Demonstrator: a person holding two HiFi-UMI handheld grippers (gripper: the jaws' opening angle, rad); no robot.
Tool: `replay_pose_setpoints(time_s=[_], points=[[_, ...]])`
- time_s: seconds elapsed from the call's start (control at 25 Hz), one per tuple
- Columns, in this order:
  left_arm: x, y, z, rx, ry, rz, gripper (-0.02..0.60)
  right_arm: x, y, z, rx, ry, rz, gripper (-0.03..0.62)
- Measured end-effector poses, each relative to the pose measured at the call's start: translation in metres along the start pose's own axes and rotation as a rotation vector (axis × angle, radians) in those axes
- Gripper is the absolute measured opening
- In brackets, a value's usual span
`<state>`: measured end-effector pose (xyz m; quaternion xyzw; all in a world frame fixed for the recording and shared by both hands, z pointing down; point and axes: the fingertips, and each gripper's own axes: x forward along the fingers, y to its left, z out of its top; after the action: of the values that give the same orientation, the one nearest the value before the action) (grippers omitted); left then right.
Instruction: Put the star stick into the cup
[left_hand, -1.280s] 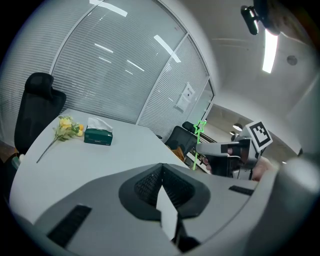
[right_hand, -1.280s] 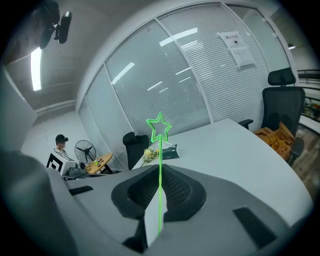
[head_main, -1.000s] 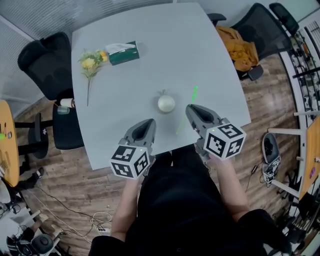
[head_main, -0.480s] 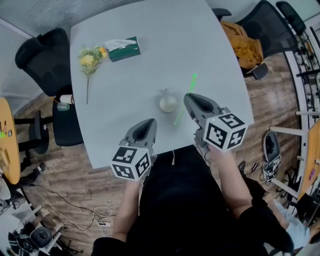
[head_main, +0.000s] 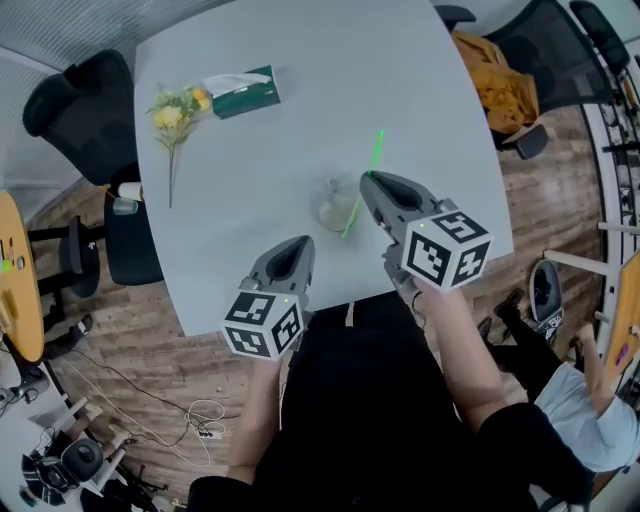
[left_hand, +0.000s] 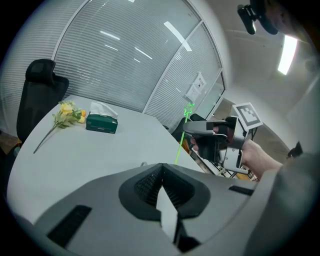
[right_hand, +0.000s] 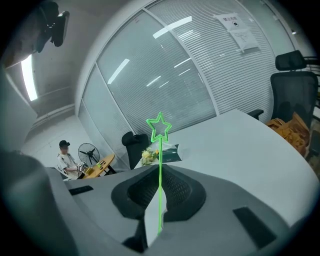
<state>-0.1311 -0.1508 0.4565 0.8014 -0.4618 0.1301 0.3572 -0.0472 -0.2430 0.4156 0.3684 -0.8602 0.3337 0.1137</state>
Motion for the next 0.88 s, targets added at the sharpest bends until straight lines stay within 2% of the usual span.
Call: replay_pose_setpoints(time_s=[0.4,0.88], points=[[0.016,0.014,-0.004,-0.010,0.041,0.079,-0.003,0.029,-0.021,-0.007,0.018,0.058,0.042,0.026],[0.031,0.011,-0.014,-0.027,0.063,0.082,-0.003,0.049,-0.037,-0.030,0.026,0.107,0.068,0.026]])
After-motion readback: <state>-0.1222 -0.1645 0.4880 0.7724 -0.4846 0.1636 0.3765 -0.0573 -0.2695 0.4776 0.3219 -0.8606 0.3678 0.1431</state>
